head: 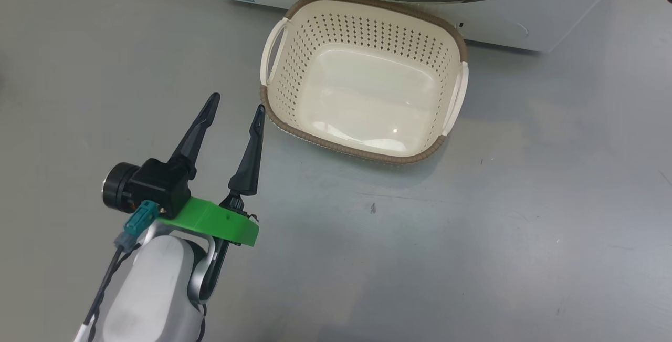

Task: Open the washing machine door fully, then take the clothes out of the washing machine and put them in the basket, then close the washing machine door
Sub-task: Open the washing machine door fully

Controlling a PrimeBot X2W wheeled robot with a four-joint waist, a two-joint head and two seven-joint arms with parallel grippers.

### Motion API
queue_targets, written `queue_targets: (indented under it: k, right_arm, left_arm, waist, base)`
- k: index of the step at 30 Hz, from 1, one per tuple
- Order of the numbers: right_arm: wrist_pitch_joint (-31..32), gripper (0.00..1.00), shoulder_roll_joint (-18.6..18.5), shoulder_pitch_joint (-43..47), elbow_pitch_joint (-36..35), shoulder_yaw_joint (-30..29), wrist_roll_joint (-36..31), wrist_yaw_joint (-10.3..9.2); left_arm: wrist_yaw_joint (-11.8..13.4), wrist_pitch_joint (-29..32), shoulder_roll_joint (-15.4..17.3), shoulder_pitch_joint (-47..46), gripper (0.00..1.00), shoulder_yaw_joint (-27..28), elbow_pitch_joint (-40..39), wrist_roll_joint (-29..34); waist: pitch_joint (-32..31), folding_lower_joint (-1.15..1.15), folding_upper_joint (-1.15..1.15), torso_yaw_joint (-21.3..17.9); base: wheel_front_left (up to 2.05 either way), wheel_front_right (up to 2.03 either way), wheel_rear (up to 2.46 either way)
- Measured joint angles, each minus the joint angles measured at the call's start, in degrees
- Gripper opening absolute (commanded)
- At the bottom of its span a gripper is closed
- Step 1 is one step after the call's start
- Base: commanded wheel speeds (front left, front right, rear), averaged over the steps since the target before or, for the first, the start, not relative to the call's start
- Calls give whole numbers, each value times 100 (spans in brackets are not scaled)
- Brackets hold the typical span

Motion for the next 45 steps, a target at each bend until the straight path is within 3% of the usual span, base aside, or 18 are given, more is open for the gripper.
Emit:
queue_targets:
  k: [24, 45]
  right_arm:
    - [893, 0, -171, -159, 446, 19, 374, 22]
    - [1403, 0, 9, 351, 712, 182, 532, 432]
  left_arm:
    - [-48, 0, -29, -38, 100, 26, 74, 42]
    - [-55, 0, -32, -3, 100, 22, 232, 180]
  waist:
    - [-101, 0, 0, -13]
    - [-496, 0, 0, -197]
  base:
    - [0, 0, 0]
    - [0, 0, 0]
